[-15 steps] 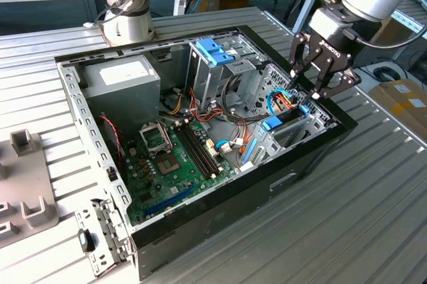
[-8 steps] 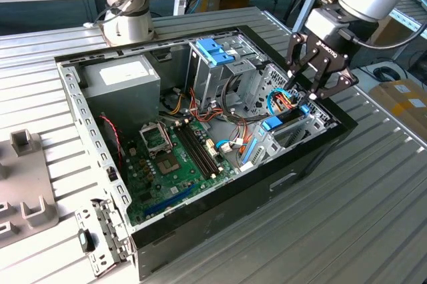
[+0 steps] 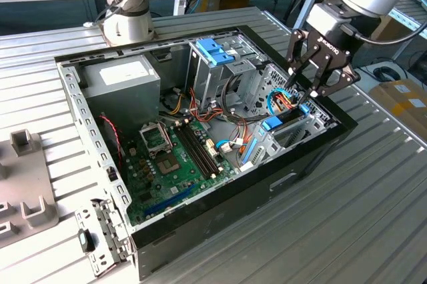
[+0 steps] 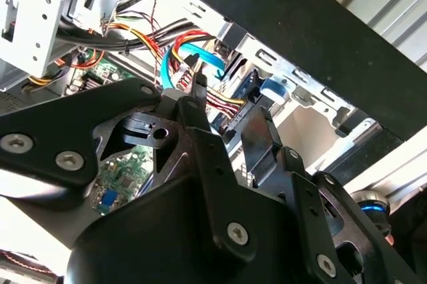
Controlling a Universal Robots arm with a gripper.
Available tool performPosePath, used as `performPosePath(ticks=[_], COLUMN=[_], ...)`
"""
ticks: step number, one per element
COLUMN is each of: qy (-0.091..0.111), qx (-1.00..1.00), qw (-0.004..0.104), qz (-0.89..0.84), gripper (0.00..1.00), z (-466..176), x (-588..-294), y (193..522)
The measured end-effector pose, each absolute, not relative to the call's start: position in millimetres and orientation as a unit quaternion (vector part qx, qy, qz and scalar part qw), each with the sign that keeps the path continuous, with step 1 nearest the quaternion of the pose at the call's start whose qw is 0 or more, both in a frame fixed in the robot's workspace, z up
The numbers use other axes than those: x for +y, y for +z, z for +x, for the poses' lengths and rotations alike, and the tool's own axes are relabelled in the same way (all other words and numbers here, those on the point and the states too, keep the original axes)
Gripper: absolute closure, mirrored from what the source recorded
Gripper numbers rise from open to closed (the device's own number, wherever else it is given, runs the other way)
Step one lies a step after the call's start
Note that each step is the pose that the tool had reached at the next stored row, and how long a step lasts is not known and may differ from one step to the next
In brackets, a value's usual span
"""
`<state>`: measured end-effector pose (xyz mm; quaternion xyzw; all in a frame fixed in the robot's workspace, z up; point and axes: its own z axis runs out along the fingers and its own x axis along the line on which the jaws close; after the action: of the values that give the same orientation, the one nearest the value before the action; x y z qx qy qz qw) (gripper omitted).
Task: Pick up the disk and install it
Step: 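Insert the second disk wire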
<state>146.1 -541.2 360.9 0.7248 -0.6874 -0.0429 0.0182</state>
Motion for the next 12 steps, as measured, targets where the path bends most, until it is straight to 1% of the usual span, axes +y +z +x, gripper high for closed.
performPosePath(ticks=[12], qy=[-0.042], qx=[-0.687], qw=[0.018], qz=[0.725], gripper=[0.52], z=[133], x=[-542], y=[363])
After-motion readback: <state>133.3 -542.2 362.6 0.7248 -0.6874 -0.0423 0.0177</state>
